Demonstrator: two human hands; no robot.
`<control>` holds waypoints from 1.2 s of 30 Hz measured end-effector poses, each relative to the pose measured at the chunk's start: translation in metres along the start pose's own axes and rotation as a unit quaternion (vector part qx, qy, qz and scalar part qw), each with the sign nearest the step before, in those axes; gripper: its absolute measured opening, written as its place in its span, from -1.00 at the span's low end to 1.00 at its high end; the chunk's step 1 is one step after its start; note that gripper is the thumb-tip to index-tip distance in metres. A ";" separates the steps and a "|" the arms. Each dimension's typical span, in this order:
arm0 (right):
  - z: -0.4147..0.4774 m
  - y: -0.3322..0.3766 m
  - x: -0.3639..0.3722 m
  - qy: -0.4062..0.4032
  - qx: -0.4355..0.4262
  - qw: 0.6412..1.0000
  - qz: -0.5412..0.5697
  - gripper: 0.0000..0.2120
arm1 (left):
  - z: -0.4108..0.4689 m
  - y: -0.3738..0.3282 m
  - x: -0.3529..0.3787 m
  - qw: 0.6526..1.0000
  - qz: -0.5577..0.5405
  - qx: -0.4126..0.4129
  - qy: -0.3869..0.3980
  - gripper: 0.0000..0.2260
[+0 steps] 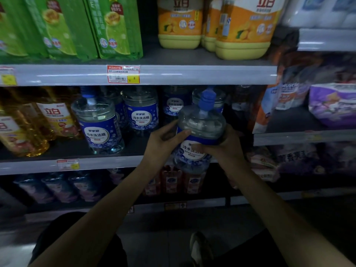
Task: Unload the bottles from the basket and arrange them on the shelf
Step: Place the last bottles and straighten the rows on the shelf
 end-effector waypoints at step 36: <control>0.000 -0.042 -0.034 -0.053 0.139 0.983 0.107 -0.28 | 0.098 0.090 -0.015 0.905 0.375 -0.053 -0.196 -0.57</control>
Point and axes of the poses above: each hand's wrist, its own z-axis towards the middle knuckle, its own x-axis out of the palm, y = z × x, the point moved 8 cm from there along z, towards the middle knuckle, and after that the axes turned 5 degrees about z, right-handed, at the moved point
